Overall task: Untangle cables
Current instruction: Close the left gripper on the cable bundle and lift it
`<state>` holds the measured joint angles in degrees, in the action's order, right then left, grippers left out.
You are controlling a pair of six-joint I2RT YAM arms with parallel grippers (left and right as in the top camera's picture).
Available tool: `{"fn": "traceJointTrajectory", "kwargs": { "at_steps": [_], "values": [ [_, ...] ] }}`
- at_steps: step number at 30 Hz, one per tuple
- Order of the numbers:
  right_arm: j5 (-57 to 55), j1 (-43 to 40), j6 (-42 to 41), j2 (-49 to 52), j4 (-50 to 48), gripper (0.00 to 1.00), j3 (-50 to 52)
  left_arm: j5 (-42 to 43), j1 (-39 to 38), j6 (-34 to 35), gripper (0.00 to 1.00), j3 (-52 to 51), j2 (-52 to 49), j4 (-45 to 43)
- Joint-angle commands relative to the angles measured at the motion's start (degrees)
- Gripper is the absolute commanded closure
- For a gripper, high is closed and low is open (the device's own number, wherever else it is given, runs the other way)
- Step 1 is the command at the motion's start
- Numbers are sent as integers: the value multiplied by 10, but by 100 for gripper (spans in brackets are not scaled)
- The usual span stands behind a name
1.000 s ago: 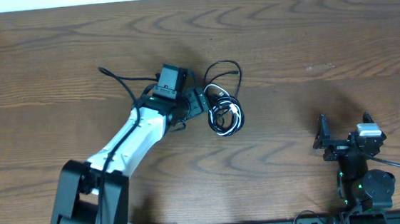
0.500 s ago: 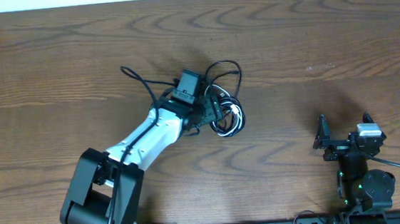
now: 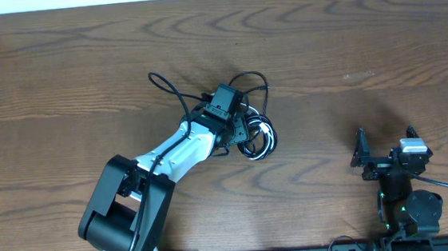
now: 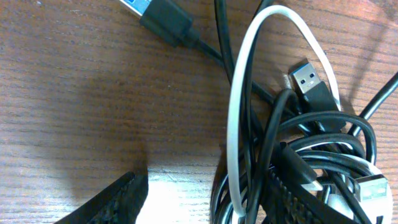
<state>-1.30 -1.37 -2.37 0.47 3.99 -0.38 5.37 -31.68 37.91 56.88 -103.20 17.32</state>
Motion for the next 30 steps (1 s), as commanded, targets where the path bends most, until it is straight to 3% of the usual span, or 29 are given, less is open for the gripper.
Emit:
{"fn": "traceJointTrajectory", "kwargs": {
  "at_steps": [1,7,9,11,12,20,25,30],
  "values": [
    [-5,3,3,-1,2,1,1,-13,-7,19,37,3,-18,3],
    [-5,3,3,-1,2,1,1,-14,-13,19,53,3,-18,3],
    [-5,3,3,-1,2,1,1,-13,-13,19,53,3,-18,3],
    [-5,3,3,-1,2,1,1,-13,-13,19,39,3,-18,3],
    [-5,3,3,-1,2,1,1,-13,-13,19,38,3,-18,3],
    [-5,3,3,-1,2,1,1,28,-13,19,39,3,-18,-1],
    [-5,3,3,-1,2,1,1,28,-23,19,45,3,-21,-8],
    [-5,3,3,-1,2,1,1,26,-44,56,47,3,-39,-21]
  ]
}}
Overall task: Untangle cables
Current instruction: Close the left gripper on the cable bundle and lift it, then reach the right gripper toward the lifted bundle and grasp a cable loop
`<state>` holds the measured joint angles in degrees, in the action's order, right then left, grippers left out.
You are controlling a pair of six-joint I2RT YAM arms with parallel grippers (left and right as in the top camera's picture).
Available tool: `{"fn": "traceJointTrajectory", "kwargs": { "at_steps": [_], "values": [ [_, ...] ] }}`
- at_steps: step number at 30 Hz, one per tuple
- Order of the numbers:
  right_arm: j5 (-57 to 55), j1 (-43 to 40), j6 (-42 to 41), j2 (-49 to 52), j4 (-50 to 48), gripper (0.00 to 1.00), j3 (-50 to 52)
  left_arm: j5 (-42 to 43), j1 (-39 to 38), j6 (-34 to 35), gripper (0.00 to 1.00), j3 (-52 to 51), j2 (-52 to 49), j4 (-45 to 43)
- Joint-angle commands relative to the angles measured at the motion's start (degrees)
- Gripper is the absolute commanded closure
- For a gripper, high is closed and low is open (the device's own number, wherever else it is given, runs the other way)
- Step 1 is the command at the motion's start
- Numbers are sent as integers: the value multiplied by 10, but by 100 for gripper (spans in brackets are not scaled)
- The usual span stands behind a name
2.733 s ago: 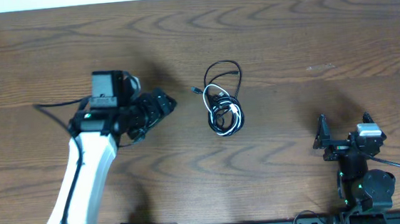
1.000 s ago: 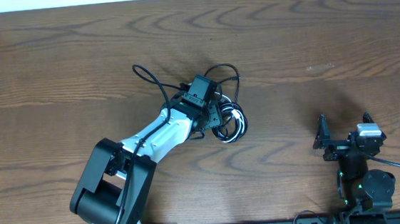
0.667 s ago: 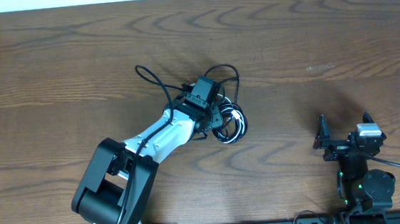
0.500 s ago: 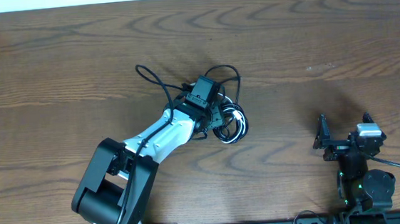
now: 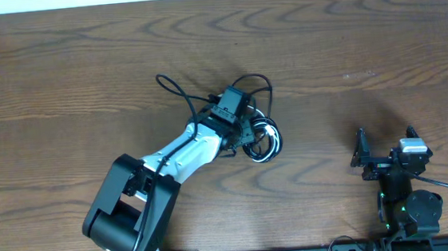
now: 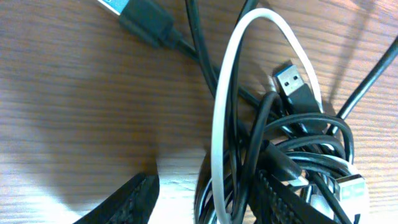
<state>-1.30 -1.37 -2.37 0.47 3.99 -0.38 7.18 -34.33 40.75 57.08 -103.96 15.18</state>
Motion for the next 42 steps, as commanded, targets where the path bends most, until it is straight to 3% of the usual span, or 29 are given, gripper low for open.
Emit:
{"fn": "traceJointTrajectory", "kwargs": {
  "at_steps": [1,7,9,18,29,37,39,42],
  "values": [
    [-5,3,3,-1,2,1,1,7,-22,29,50,2,-36,-2],
    [-5,3,3,-1,2,1,1,7,-31,47,78,2,-63,-3],
    [-5,3,3,-1,2,1,1,7,-31,50,92,2,-63,-3],
    [-5,3,3,-1,2,1,1,32,-4,49,93,2,-26,21],
    [-5,3,3,-1,2,1,1,399,109,-26,92,2,68,25],
    [3,3,-3,-1,-3,1,1,502,137,-20,92,2,70,25],
    [30,3,-41,-1,3,1,1,522,137,-8,92,2,70,25],
    [78,3,-200,1,-1,1,1,548,137,14,92,2,70,24]
  ]
}}
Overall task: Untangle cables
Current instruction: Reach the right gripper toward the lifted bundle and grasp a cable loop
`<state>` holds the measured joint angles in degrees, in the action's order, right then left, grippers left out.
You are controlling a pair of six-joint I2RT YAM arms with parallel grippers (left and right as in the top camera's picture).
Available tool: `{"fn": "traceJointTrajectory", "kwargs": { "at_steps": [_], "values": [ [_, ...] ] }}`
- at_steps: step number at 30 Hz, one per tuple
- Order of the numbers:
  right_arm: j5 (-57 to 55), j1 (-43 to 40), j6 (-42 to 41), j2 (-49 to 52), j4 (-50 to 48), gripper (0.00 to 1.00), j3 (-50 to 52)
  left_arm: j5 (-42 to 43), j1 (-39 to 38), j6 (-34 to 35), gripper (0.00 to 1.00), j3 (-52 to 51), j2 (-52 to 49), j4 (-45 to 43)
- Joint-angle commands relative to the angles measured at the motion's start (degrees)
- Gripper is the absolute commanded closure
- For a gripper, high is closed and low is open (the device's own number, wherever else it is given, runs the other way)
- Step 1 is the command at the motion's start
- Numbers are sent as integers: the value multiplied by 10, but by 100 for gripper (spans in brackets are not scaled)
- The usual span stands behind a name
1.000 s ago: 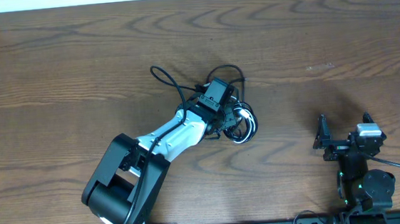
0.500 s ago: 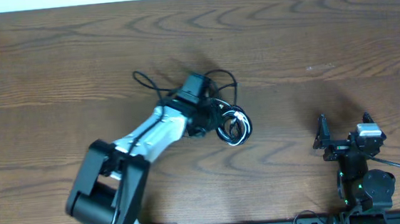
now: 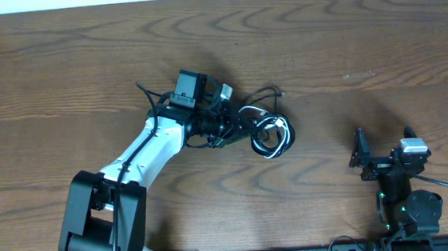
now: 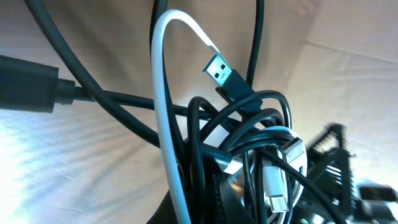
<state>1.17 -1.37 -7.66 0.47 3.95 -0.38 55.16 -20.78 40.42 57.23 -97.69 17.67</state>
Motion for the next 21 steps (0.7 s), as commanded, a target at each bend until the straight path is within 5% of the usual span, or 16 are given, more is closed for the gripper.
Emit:
{"fn": "traceJointTrajectory", "kwargs": {
  "at_steps": [1,5,15,18,21],
  "values": [
    [79,3,-234,1,-3,1,1,75,2,22,92,0,7,-2],
    [217,3,-467,1,-13,1,1,99,2,54,92,0,7,-2],
    [329,3,-648,1,-28,3,1,178,1,164,92,0,7,-2],
    [366,3,-737,1,-16,41,1,177,2,188,92,0,7,-8],
    [400,3,-838,1,-11,52,1,177,1,188,93,0,7,-20]
  ]
}}
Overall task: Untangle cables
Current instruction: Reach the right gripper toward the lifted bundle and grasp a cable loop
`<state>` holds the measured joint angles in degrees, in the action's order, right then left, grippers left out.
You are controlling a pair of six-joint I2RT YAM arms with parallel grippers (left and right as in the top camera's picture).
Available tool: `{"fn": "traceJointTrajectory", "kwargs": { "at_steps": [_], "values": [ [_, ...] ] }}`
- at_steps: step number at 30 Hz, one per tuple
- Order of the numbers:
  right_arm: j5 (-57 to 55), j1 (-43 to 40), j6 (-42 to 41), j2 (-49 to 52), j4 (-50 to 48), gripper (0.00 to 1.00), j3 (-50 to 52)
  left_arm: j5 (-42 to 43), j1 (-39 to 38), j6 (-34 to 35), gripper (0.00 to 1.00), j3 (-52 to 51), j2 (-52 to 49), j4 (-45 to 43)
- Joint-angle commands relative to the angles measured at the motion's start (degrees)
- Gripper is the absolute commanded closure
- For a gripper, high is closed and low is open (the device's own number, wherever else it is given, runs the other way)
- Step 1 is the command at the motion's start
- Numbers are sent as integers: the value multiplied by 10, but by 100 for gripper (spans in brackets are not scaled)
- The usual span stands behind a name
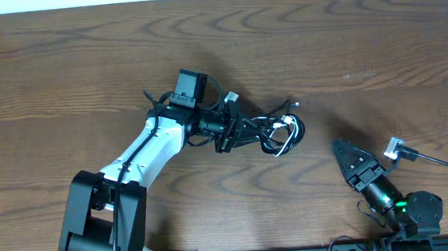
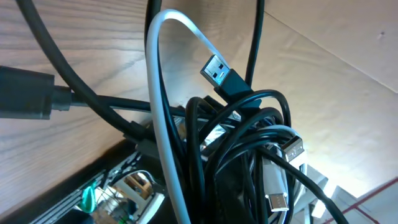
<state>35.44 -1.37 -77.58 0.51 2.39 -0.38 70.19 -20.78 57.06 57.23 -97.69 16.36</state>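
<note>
A tangled bundle of black and white cables (image 1: 279,133) hangs from my left gripper (image 1: 236,131), which points right and is shut on it near the table's middle. In the left wrist view the bundle (image 2: 249,149) fills the frame and hides the fingers. A white cable (image 2: 158,93) loops up over it, and a black USB plug (image 2: 221,71) sticks out at the top. Silver plugs (image 2: 292,149) lie among the coils. One black strand trails back left to a loop (image 1: 151,99) by the wrist. My right gripper (image 1: 347,157) is tilted at the front right, apart from the cables.
The wooden table (image 1: 378,41) spreads bare to the right and back. The arm bases and a black rail run along the front edge. A thin black wire curves from the right arm's wrist.
The bundle sits a little further right in my left gripper, and the wrist camera now looks past it to the front rail. The right arm has tipped over, its gripper now leaning left.
My left gripper stood open astride the tangle on the table, then with its fingers closer in. By 0.7 s ago the wrist had turned to point right, shut on the bundle, with the cables shifted right. Now they are further right and the right arm has stirred.
</note>
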Motion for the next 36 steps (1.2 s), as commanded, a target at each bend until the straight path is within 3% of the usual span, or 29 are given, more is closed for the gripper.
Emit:
{"fn": "traceJointTrajectory", "kwargs": {
  "at_steps": [1,6,14,24,36],
  "values": [
    [63,3,-161,0,4,53,1,27,1,22,93,0,7,-7],
    [75,3,-215,1,5,44,1,27,1,21,92,0,7,-24],
    [79,14,-247,2,7,50,1,27,0,15,93,0,7,-96],
    [-22,83,-247,16,2,52,1,27,-44,15,93,0,7,-170],
    [-83,131,-272,49,-52,52,1,27,-89,15,93,0,7,-171]
  ]
}}
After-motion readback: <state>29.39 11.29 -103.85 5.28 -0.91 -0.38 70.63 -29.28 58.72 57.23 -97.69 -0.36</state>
